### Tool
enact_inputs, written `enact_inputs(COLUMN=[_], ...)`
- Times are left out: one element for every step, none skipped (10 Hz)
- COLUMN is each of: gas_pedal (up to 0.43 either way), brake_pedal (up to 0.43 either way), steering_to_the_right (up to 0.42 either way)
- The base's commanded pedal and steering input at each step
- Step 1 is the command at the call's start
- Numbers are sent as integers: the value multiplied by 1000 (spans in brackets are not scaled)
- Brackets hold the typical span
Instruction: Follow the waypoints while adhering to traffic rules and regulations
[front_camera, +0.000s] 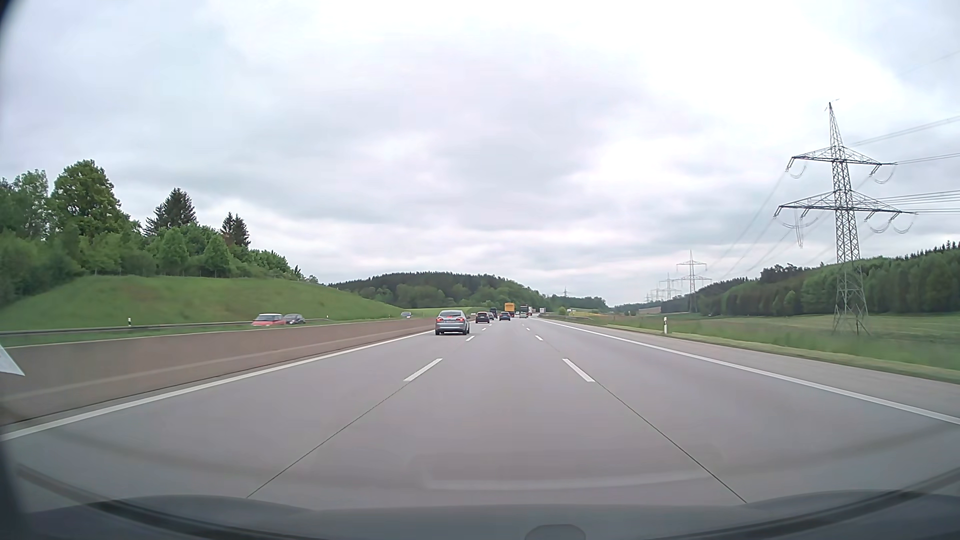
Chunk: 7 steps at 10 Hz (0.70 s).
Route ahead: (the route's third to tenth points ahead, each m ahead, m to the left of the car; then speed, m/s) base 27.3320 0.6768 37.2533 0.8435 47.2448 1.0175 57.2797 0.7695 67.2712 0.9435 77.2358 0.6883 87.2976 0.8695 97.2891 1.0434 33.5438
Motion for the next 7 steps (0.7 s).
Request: enact_inputs(gas_pedal=[287, 280, 268, 260, 260, 248, 248], brake_pedal=[0, 0, 0, 0, 0, 0, 0], steering_to_the_right=[-1, -1, -1, -1, -1, -1, -1])
